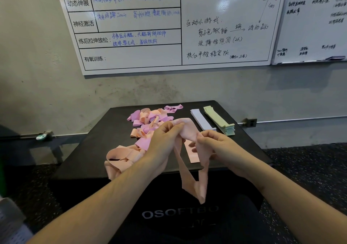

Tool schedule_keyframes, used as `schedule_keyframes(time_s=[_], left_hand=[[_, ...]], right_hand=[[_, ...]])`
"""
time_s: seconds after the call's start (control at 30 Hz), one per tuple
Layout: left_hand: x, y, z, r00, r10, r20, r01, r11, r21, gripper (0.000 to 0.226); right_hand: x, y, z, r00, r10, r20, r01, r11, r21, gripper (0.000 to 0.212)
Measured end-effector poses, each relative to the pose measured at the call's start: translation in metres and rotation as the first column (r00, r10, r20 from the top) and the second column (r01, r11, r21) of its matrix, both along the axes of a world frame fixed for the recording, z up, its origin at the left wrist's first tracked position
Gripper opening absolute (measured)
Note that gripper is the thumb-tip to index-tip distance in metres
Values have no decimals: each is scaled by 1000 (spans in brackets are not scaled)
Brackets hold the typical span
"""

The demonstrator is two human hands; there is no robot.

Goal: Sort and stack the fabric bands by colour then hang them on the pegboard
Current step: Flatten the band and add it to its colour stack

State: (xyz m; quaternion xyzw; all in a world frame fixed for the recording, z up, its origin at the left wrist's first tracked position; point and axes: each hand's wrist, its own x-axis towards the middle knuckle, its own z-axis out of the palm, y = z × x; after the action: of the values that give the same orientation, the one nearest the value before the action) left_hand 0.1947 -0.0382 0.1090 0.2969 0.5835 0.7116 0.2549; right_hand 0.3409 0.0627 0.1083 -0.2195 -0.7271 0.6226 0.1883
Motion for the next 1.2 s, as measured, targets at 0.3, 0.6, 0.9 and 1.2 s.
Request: schedule_keyframes(time_s=[0.3,0.6,0.9,1.2], left_hand=[[9,-4,1,979,-151,134,139,986,96,12],[-5,-4,-3,996,-87,-30,86,996,-29,22],[-17,-4,-25,964,-105,-245,82,991,-106,42],[-18,17,-40,992,-48,-114,30,989,-147,50]], right_hand=[[-14,1,-3,993,-100,-59,74,936,-343,22],[-8,0,-7,979,-134,-154,144,988,58,8],[-17,13,-2,943,-128,-308,74,980,-184,12],[-41,25,-3,948,12,-319,-96,964,-248,28]])
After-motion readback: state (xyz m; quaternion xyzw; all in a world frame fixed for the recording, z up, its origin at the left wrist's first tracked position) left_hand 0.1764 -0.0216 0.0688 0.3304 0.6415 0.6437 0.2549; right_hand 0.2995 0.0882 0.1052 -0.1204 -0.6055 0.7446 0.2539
